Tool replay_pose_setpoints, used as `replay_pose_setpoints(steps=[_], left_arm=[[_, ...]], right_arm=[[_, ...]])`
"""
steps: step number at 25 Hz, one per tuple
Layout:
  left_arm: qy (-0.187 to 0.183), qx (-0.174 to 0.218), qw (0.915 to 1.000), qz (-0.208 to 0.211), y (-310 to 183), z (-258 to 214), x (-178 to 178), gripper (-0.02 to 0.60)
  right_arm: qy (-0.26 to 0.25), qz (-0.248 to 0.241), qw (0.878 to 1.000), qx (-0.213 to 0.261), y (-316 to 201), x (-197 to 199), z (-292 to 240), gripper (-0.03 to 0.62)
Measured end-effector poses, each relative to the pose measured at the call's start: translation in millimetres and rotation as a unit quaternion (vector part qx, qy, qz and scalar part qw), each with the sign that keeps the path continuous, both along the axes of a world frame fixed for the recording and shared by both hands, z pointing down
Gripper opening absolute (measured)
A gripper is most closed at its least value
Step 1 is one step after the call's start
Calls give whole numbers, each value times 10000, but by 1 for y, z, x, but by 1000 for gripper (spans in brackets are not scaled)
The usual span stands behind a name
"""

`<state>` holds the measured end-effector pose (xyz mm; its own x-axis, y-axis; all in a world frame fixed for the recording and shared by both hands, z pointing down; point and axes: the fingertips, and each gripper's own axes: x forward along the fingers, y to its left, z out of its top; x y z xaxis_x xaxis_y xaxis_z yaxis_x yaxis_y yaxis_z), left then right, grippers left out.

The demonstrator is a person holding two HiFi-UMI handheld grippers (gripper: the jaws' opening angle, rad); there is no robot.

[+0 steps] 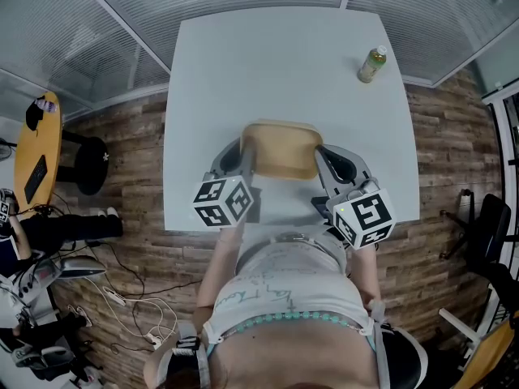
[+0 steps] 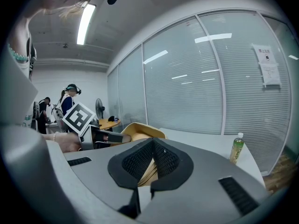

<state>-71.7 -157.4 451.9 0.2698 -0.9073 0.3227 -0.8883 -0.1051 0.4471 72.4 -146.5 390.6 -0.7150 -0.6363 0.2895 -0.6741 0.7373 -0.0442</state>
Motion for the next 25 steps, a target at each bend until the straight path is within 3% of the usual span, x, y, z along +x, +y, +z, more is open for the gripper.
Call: replay_pose_setpoints(steps=[25], left_arm=[[-119, -125, 9998, 26, 0, 10, 4, 32]], right_arm=[[95, -108, 9999, -78, 1, 0, 5, 0]])
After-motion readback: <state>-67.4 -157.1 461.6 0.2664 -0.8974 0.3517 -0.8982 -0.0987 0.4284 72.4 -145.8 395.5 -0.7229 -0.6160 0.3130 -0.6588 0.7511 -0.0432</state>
